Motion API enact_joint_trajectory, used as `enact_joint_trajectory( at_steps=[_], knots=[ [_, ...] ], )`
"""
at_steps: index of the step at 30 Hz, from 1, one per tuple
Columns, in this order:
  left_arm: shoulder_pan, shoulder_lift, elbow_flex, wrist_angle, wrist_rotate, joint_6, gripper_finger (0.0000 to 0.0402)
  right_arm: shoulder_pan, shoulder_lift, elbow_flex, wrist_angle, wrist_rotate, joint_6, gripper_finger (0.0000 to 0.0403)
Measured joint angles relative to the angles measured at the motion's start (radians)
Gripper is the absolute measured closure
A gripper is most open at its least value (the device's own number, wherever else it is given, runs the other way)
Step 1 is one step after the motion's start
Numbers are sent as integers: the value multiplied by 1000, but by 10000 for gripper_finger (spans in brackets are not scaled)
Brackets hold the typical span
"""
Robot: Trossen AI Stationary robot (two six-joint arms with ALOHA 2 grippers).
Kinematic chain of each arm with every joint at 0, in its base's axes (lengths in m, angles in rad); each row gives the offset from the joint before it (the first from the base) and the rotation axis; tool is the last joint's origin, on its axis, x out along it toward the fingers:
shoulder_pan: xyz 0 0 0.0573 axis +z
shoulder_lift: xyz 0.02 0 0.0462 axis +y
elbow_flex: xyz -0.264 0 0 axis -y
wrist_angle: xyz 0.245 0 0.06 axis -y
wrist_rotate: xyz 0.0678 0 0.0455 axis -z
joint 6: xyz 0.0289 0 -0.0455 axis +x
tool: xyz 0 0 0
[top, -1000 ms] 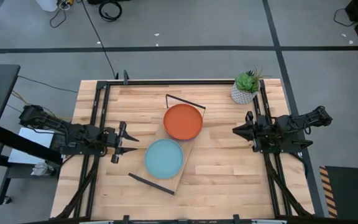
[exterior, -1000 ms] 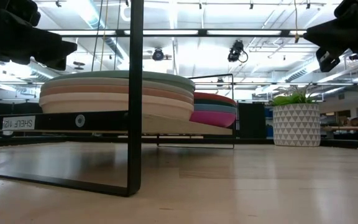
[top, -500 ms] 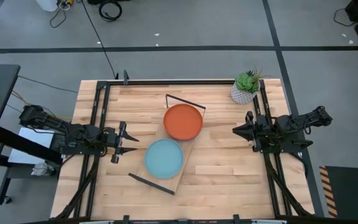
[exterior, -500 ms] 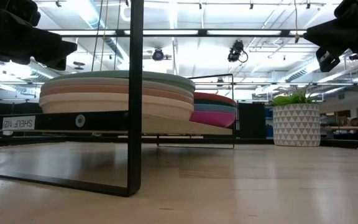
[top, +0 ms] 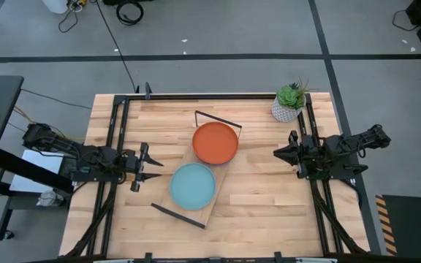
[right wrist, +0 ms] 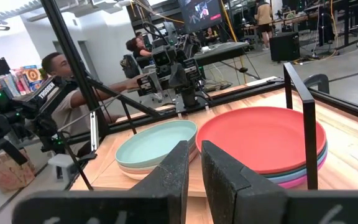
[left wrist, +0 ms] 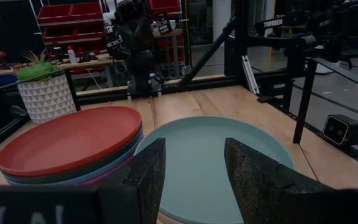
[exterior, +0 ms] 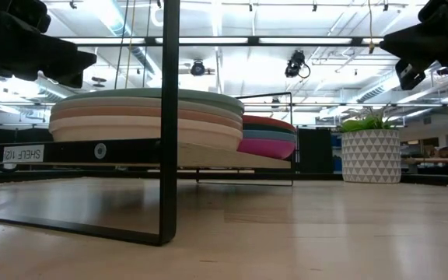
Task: Place and stack plates onto a shelf
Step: Return to Home Position
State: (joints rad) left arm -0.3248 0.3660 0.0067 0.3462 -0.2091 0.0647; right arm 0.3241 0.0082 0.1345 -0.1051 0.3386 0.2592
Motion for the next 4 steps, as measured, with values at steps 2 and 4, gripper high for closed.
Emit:
enact_joint_trajectory(
  at_steps=[2,4],
  knots=[
    [0,0,0,0,0,0,230,0,0,0,0,0,0,354],
    [0,0,0,0,0,0,230,0,0,0,0,0,0,354]
  ],
)
